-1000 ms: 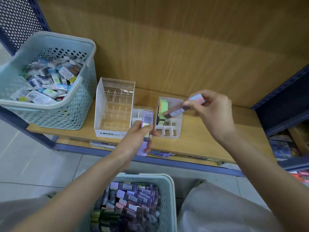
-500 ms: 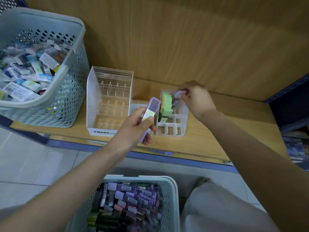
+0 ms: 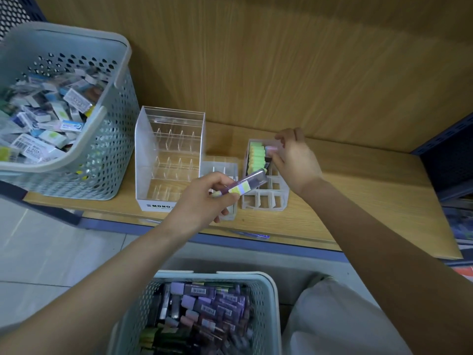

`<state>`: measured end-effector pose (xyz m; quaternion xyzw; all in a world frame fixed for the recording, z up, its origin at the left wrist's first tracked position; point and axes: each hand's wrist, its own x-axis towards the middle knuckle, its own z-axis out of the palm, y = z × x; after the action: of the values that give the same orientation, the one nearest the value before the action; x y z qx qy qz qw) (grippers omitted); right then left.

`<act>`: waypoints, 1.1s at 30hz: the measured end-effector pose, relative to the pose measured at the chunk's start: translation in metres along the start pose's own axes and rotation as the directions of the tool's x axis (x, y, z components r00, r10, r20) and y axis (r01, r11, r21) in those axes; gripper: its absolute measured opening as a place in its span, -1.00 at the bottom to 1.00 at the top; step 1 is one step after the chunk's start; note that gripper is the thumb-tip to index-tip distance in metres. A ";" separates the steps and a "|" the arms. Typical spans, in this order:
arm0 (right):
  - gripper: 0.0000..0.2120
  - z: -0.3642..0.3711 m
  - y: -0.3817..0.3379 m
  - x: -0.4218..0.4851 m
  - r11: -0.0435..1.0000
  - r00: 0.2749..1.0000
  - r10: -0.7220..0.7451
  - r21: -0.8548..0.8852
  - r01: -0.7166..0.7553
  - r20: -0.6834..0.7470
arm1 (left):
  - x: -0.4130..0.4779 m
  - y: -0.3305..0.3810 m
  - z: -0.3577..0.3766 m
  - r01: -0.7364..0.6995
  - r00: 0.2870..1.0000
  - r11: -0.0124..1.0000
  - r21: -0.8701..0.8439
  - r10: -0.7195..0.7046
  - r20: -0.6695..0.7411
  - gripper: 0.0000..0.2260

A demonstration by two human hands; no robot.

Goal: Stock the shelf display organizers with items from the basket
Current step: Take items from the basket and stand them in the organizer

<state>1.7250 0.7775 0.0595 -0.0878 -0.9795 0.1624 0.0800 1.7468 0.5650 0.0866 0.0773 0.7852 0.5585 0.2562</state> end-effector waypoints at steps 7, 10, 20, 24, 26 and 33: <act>-0.84 -0.048 -0.034 -0.033 0.827 0.979 -0.094 0.562 -0.024 0.179 | 0.002 0.024 -0.006 -0.191 0.977 0.925 0.328 0.210 -0.023 -0.77; -0.85 -0.060 -0.046 -0.056 0.685 0.916 -0.214 0.720 -0.105 0.338 | 0.004 0.040 -0.004 -0.279 0.956 0.907 0.317 0.295 -0.003 -0.69; -0.95 -0.081 -0.024 -0.063 0.678 0.978 -0.051 0.726 -0.114 0.201 | 0.010 0.074 0.022 -0.492 0.862 0.658 0.570 0.459 0.214 -0.66; -0.96 -0.082 0.003 -0.045 0.800 0.994 0.107 0.594 -0.090 0.007 | 0.040 0.061 0.025 -0.548 0.784 0.491 0.677 0.584 0.211 -0.82; -0.93 -0.080 0.014 -0.033 0.848 0.993 0.113 0.524 -0.077 -0.038 | 0.060 0.050 0.027 -0.512 0.810 0.467 0.721 0.540 0.226 -0.76; -0.85 -0.048 0.024 -0.001 0.923 0.997 0.068 0.382 -0.053 -0.026 | 0.096 0.025 0.045 -0.399 0.890 0.456 0.796 0.401 0.216 -0.53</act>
<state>1.7389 0.8144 0.0963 -0.1039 -0.9245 0.3501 0.1094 1.6825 0.6510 0.0677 0.3688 0.9123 0.1709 0.0507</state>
